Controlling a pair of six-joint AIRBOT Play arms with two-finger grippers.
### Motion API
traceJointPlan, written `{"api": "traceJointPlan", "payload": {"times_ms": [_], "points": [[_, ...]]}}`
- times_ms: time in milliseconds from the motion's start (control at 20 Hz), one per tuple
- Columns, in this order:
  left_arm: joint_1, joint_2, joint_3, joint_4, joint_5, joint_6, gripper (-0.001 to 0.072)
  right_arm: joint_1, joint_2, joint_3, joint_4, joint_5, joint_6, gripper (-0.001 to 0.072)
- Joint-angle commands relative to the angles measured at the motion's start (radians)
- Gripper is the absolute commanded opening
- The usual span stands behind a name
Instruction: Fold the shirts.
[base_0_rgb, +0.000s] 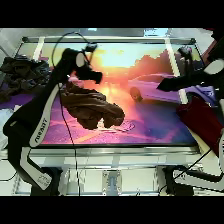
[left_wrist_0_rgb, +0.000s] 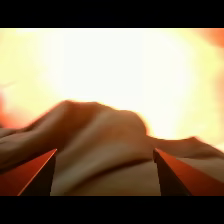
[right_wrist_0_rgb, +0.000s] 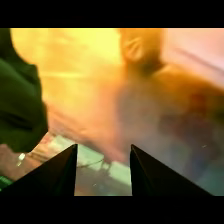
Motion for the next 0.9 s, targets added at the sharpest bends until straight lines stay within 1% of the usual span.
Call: {"api": "traceJointPlan", "payload": {"times_ms": [0, 100, 250, 400, 550, 750, 800, 850], "points": [[0.122, -0.033, 0.018, 0.064, -0.102, -0.085, 0.0692, 0.111, -0.030, -0.155, 0.082, -0.039, -0.015, 0.0387], [0.177, -0.064, 0.018, -0.002, -0.108, -0.039, 0.0692, 0.198, -0.055, -0.217, 0.105, -0.072, -0.015, 0.0387], [0.219, -0.113, 0.018, -0.008, -0.103, 0.005, 0.0692, 0.319, -0.095, -0.260, 0.129, -0.148, -0.015, 0.0388], [0.226, -0.166, 0.018, -0.016, -0.097, 0.053, 0.0691, 0.411, -0.150, -0.260, 0.178, -0.192, -0.014, 0.0388], [0.226, -0.217, 0.018, -0.040, -0.097, 0.069, 0.0690, 0.461, -0.196, -0.260, 0.177, -0.226, 0.021, 0.0388], [0.226, -0.261, 0.018, -0.043, -0.075, 0.095, 0.0689, 0.469, -0.227, -0.260, 0.164, -0.269, 0.067, 0.0387], [0.226, -0.264, 0.018, -0.042, -0.063, 0.098, 0.0656, 0.468, -0.227, -0.259, 0.161, -0.276, 0.068, 0.0386], [0.226, -0.265, 0.018, -0.042, -0.046, 0.098, 0.0558, 0.468, -0.227, -0.259, 0.150, -0.282, 0.068, 0.0386]]}}
